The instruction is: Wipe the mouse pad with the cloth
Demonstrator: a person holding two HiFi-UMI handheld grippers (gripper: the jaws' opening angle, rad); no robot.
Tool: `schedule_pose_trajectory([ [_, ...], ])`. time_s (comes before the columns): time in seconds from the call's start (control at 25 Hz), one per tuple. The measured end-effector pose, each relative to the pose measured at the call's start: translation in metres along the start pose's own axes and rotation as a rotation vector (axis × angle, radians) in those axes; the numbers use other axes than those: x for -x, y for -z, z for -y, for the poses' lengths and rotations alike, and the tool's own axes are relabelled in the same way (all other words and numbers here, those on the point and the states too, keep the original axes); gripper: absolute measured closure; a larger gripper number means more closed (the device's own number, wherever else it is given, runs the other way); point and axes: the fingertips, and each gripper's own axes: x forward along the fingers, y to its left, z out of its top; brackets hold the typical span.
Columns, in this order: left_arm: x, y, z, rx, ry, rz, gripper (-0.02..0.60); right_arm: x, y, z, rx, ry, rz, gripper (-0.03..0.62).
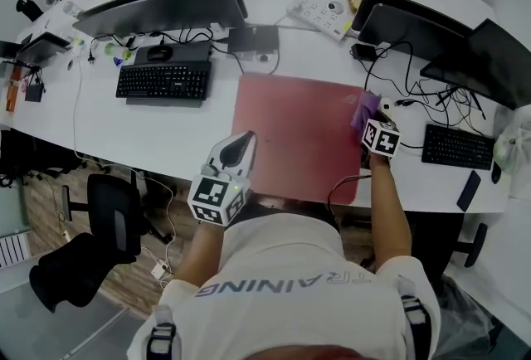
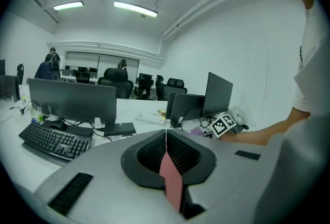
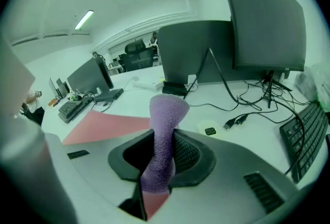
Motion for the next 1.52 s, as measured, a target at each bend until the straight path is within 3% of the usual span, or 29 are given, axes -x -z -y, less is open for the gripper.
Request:
schedule_pose_trajectory([
  [0.28, 0.018, -0.018, -0.018, -0.018, 0.059, 0.057, 0.549, 0.104, -0.058, -0.079, 0.001, -0.062, 0.253, 0.49],
  [0.6, 0.064, -0.013, -0.074, 0.005, 0.07, 0.078, 0.549, 0.138, -0.067, -0.205, 0.07, -0.151, 0.316, 0.49],
  [0.96, 0.124, 0.012, -0.144, 0.027, 0.046, 0.065, 0.549, 0.111, -0.043, -0.348, 0.121, -0.278, 0.264, 0.49],
  [1.16, 0.15, 0.025, -0.178, 0.029, 0.026, 0.057, 0.549, 0.075, -0.009, -0.413, 0.125, -0.349, 0.174, 0.49],
  [1.32, 0.162, 0.034, -0.196, 0.038, 0.012, 0.048, 0.549, 0.028, 0.033, -0.442, 0.102, -0.358, 0.036, 0.49],
  [1.52, 0.171, 0.045, -0.204, 0.053, -0.001, 0.025, 0.549, -0.025, 0.08, -0.447, 0.129, -0.305, -0.107, 0.49],
])
